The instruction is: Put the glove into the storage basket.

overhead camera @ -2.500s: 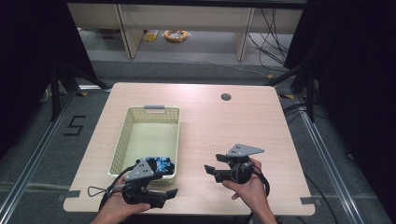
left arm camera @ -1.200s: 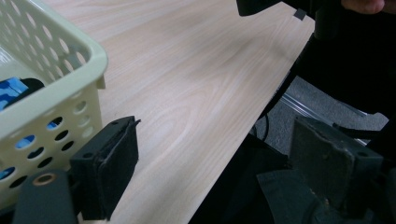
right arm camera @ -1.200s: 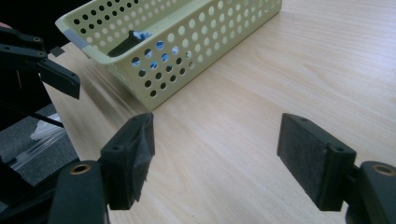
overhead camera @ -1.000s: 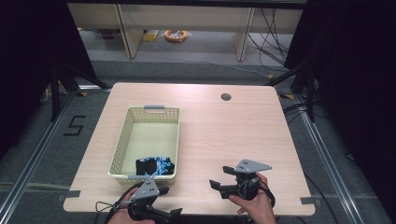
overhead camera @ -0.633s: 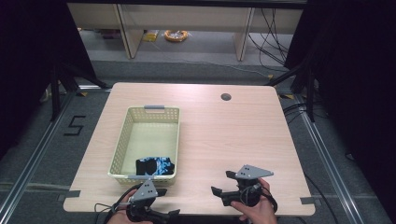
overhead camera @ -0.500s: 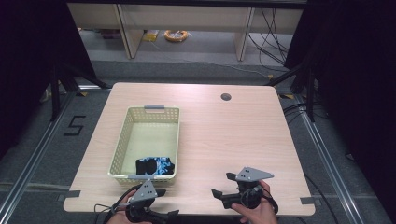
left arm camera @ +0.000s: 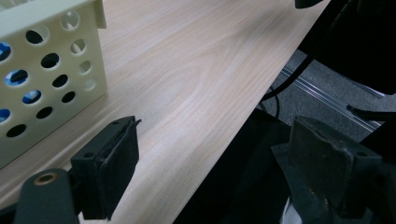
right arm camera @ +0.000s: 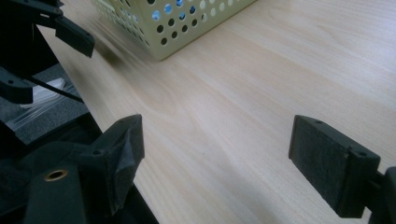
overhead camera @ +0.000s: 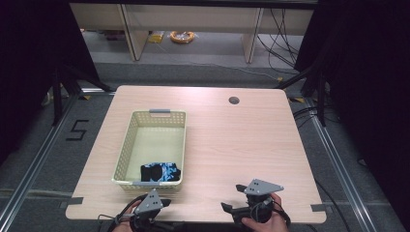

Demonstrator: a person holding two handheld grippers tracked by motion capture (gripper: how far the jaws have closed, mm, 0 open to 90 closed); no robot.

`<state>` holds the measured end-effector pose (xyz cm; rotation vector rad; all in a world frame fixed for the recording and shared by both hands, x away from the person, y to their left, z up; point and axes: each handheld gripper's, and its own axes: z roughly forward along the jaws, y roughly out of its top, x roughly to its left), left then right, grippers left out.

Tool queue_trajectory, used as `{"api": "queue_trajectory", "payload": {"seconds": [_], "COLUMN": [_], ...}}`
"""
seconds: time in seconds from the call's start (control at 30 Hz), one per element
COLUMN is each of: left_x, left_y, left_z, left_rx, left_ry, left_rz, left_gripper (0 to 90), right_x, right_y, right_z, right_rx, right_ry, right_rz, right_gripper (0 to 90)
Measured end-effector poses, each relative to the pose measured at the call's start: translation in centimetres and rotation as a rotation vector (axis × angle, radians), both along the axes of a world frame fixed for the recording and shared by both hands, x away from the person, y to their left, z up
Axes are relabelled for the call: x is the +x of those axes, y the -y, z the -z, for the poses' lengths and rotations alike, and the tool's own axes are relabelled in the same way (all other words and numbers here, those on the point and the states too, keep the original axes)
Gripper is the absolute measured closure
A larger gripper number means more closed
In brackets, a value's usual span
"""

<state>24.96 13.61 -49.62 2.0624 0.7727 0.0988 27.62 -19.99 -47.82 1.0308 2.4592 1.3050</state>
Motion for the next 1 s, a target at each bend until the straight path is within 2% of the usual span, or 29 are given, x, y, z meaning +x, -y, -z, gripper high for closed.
{"api": "queue_trajectory", "payload": {"seconds": [0.07, 0.1, 0.13, 0.2, 0.23, 0.27, 0.3, 0.33, 0.37, 0.43, 0.47, 0.5, 0.53, 0.6, 0.63, 0.8, 0.83, 0.87, 0.9, 1.0], "left_x": [-0.2, -0.3, -0.3, -0.3, -0.4, -0.4, -0.6, -0.6, -0.7, -0.8, -0.7, -0.7, -0.7, -0.7, -0.7, -0.7, -1.0, -1.0, -0.7, -0.7], "left_y": [0.1, 0.0, 0.0, -0.1, -0.2, -0.2, 0.0, -0.1, -0.1, -0.1, -0.1, -0.1, -0.2, -0.3, -0.2, -0.2, 0.1, 0.0, -0.3, -0.3], "left_z": [0.3, 0.4, 0.4, 0.5, 0.5, 0.5, 0.6, 0.6, 0.7, 0.8, 0.8, 0.8, 0.7, 0.7, 0.9, 0.8, 0.9, 0.9, 0.8, 0.9], "left_rx": [-0.01, 0.025, 0.029, 0.042, 0.045, 0.045, 0.014, 0.024, 0.022, 0.02, 0.033, 0.033, 0.052, 0.06, 0.053, 0.06, 0.016, 0.019, 0.066, 0.064], "left_ry": [0.015, 0.01, 0.019, 0.019, 0.021, 0.021, 0.012, 0.016, -0.006, -0.001, 0.014, 0.014, 0.019, 0.017, 0.021, 0.018, -0.01, -0.007, 0.021, 0.019], "left_rz": [-0.013, -0.011, -0.007, -0.001, 0.002, 0.002, -0.012, -0.008, -0.014, -0.022, -0.003, -0.003, 0.01, 0.021, 0.007, 0.014, -0.017, -0.016, 0.017, 0.013], "left_gripper": [16.2, 16.2, 16.2, 16.2, 16.2, 16.2, 16.2, 16.2, 16.2, 16.2, 16.2, 16.2, 16.1, 16.1, 16.1, 16.1, 16.1, 16.1, 16.1, 16.1], "right_x": [-0.2, -0.5, -0.3, -0.4, -0.6, -0.7, -0.7, -0.8, -1.2, -1.2, -1.4, -1.4, -1.6, -1.7, -1.7, -1.5, -1.6, -1.6, -1.6, -1.6], "right_y": [0.0, 0.0, 0.2, 0.3, 0.4, 0.4, 0.4, 0.5, 0.6, 0.6, 0.6, 0.6, 0.5, 0.4, 0.4, 0.4, 0.4, 0.3, 0.3, 0.1], "right_z": [0.2, 0.3, 0.4, 0.5, 0.6, 0.6, 0.6, 0.6, 0.8, 0.9, 1.0, 1.0, 1.0, 1.1, 1.1, 1.2, 1.2, 1.2, 1.2, 1.3], "right_rx": [-0.004, -0.007, -0.016, -0.02, -0.029, -0.027, -0.027, -0.028, -0.037, -0.042, -0.067, -0.067, -0.086, -0.089, -0.097, -0.1, -0.11, -0.106, -0.108, -0.11], "right_ry": [-0.004, -0.014, 0.015, 0.016, 0.019, 0.029, 0.029, 0.024, 0.007, 0.02, 0.02, 0.02, 0.016, 0.028, 0.017, 0.017, 0.02, 0.018, 0.024, 0.017], "right_rz": [-0.005, -0.005, -0.024, -0.04, -0.023, -0.029, -0.029, -0.027, -0.035, -0.047, -0.055, -0.055, -0.067, -0.065, -0.072, -0.085, -0.072, -0.068, -0.078, -0.086], "right_gripper": [19.5, 19.5, 19.6, 19.6, 19.6, 19.6, 19.6, 19.6, 19.8, 19.8, 19.8, 19.8, 19.8, 19.8, 19.8, 19.6, 19.2, 19.2, 19.2, 19.2]}}
